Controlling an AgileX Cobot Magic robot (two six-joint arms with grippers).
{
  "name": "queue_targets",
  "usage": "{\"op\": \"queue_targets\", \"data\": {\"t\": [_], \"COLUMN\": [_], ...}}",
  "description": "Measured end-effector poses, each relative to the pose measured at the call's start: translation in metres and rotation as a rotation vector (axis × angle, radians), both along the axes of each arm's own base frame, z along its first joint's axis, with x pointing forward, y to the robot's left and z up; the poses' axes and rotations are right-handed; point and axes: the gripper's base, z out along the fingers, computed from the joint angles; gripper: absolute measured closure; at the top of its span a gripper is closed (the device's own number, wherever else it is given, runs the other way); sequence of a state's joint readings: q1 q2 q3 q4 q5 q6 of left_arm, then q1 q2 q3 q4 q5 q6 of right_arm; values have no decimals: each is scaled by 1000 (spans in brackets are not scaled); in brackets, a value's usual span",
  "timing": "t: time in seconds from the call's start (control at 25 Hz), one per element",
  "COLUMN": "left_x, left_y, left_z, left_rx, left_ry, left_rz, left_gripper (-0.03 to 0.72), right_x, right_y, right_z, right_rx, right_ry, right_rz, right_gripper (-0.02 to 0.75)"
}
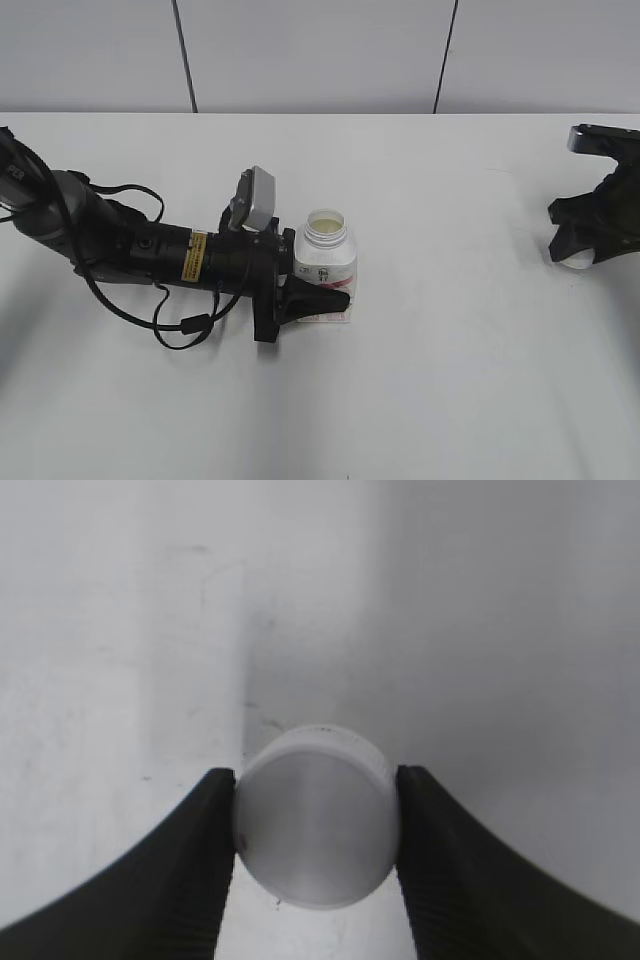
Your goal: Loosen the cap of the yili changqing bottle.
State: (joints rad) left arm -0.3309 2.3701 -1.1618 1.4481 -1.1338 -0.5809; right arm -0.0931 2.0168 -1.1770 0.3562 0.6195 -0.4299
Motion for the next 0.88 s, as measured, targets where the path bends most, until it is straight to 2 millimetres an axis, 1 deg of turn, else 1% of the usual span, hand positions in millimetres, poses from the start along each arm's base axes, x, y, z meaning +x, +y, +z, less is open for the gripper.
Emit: {"op": "queue_targets", "data": {"t": [0.04,0.08,0.16,0.24,0.32,0.56,0.64,0.8,0.88], "left_x": [0,0,0,0,0,0,0,-1,-1], "left_y": [0,0,0,0,0,0,0,0,-1], "left_z": [0,0,0,0,0,1,1,1,2], "left_rx": [0,0,-1,-2,-2,-6,-7,-14,-22], "left_ry": [1,1,1,2,2,3,3,8,10], "left_rz": [0,0,0,0,0,-1,-1,-7,-14], "left_gripper": [312,312,312,312,312,304,256,111,86], "right_x": [0,0,0,1,1,1,1,2,2], "right_y": [0,0,1,1,1,2,3,3,3], "right_z": [0,0,0,0,0,1,1,1,1], "right_rx": [0,4,11,15,18,35,42,50,50], "right_ry": [-1,-1,-2,-3,-4,-6,-7,-7,-7], "right_rz": [-1,-4,-11,-15,-19,-36,-43,-49,-50], "right_gripper": [345,323,243,180,171,202,204,204,204]}}
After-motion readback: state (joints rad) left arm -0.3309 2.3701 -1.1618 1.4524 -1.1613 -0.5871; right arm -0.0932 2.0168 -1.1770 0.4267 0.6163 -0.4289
